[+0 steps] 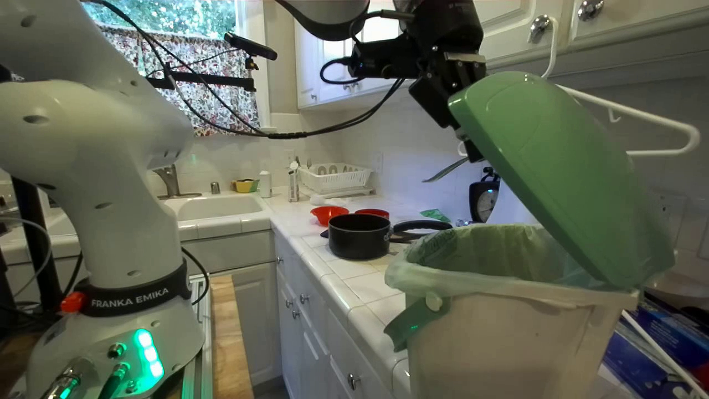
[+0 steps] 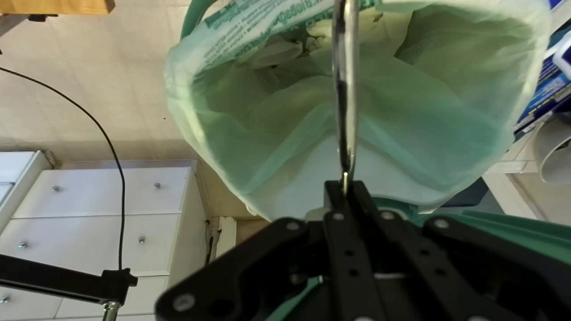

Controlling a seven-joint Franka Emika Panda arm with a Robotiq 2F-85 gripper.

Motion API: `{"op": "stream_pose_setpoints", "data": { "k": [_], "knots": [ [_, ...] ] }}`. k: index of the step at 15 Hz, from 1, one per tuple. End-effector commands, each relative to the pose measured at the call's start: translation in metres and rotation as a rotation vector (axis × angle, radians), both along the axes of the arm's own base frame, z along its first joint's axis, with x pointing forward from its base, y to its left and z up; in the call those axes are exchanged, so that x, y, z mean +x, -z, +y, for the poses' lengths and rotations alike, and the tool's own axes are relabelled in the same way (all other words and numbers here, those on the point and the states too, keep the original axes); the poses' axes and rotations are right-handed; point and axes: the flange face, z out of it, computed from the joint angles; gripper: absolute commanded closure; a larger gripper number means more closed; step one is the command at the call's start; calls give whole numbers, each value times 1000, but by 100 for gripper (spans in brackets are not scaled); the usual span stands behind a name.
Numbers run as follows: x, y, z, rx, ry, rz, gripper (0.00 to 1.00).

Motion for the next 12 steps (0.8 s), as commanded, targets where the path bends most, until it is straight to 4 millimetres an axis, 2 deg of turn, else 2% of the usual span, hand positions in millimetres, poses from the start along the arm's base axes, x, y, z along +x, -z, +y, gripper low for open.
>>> {"op": "stream_pose_setpoints", "data": {
  "k": [1,7,12],
  "knots": [
    [23,0,10,4,-38,0,96],
    [35,-7,20,-8,-77,1,96],
    [33,-35,8,-52,-50,-29,96]
  ]
}}
